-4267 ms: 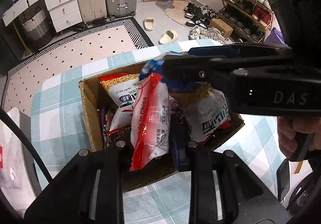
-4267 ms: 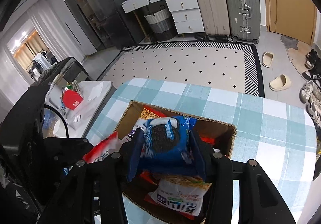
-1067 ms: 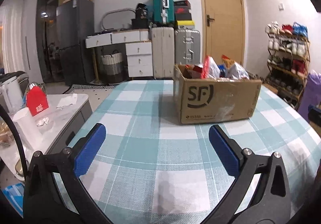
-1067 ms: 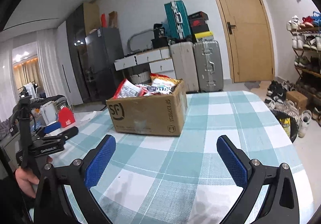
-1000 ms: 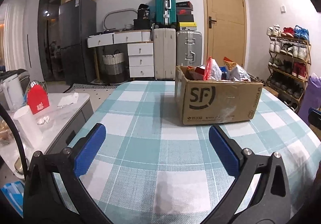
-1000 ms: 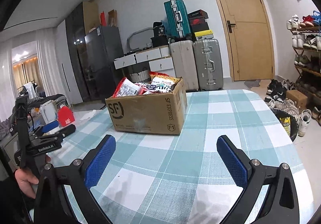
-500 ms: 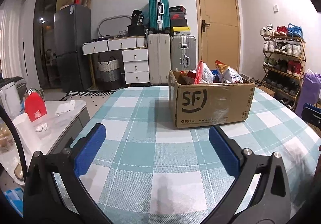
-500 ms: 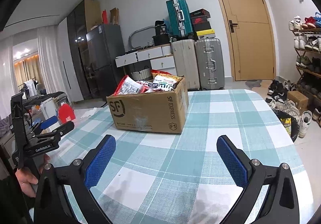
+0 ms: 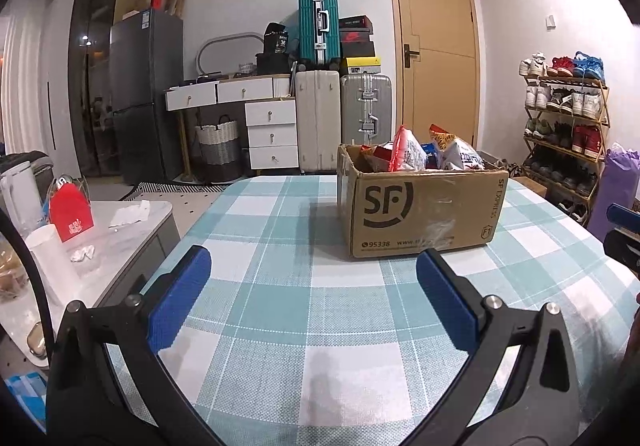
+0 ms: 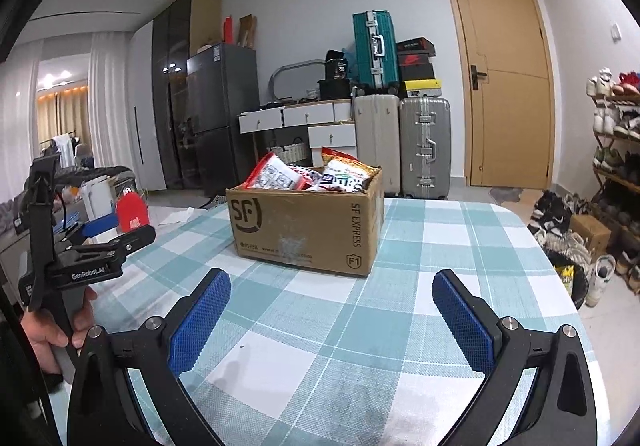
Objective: Organize snacks
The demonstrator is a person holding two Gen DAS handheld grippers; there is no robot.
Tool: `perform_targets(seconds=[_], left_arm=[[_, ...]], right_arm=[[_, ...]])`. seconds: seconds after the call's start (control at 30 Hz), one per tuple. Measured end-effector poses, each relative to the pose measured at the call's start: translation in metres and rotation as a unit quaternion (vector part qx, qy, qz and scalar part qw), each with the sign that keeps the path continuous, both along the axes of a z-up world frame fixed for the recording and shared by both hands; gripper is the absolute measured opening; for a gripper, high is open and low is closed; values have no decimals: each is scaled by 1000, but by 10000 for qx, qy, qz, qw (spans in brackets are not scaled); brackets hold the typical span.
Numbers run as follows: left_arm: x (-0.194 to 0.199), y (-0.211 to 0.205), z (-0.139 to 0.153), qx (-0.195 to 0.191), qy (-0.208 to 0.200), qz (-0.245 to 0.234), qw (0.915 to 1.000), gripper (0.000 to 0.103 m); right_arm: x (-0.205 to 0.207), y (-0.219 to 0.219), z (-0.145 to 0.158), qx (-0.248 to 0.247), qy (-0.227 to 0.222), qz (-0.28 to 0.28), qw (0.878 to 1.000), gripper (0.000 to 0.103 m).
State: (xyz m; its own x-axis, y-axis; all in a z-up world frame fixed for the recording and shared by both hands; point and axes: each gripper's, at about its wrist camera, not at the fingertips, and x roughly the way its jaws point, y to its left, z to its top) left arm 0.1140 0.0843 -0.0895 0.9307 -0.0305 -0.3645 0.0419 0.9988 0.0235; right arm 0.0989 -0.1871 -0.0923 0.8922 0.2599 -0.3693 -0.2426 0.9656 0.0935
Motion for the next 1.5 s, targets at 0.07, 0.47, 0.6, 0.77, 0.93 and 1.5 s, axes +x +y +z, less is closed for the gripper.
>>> perform_targets(seconds=[0.07, 0.47, 0.6, 0.77, 0.93, 1.5], left_arm=[[-1, 0, 0, -15, -29, 15, 10000, 103], [-4, 1, -1, -12, -53, 127, 9999, 103], [-3, 0, -1, -10, -48, 141, 9999, 103], [1, -1, -2, 83, 70, 359, 9993, 103], [6, 3, -3, 84, 163, 531, 9984, 103], [1, 0, -4, 175, 57, 508, 9985, 103]], right_arm=[[-1, 1, -1, -10, -12, 4, 10000, 103], [0, -1, -1, 27, -6, 0, 10000, 103], [0, -1, -1, 27, -15, 6, 10000, 103], [0, -2, -2, 29, -17, 19, 10000, 103], [1, -2, -2, 25, -17, 19, 10000, 103], [0, -2, -3, 26, -10, 11, 10000, 103]])
